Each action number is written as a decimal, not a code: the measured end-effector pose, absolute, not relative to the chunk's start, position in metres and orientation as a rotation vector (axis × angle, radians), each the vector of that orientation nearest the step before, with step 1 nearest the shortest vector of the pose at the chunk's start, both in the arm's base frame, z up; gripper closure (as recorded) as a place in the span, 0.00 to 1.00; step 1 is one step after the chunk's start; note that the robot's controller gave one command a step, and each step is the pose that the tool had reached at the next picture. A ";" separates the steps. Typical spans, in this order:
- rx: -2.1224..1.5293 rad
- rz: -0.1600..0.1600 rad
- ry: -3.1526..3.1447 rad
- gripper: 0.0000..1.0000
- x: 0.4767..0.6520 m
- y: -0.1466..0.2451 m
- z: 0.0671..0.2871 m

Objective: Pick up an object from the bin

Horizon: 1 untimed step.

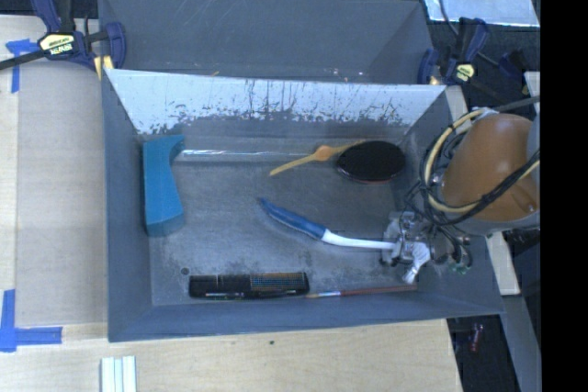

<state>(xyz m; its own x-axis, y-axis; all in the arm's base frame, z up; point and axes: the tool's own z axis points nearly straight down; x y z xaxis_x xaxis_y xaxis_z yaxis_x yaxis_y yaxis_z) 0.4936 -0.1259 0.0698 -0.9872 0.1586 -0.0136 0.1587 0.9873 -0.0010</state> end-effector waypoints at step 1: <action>0.249 -0.003 3.118 1.00 0.494 -0.126 0.070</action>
Offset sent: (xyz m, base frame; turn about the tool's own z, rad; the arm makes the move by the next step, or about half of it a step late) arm 0.0000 0.0000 0.0000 0.0000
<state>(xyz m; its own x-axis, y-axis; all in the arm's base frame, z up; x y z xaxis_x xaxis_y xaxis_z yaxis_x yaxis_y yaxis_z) 0.4936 -0.1259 0.0698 -0.9872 0.1586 -0.0136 0.1587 0.9873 -0.0010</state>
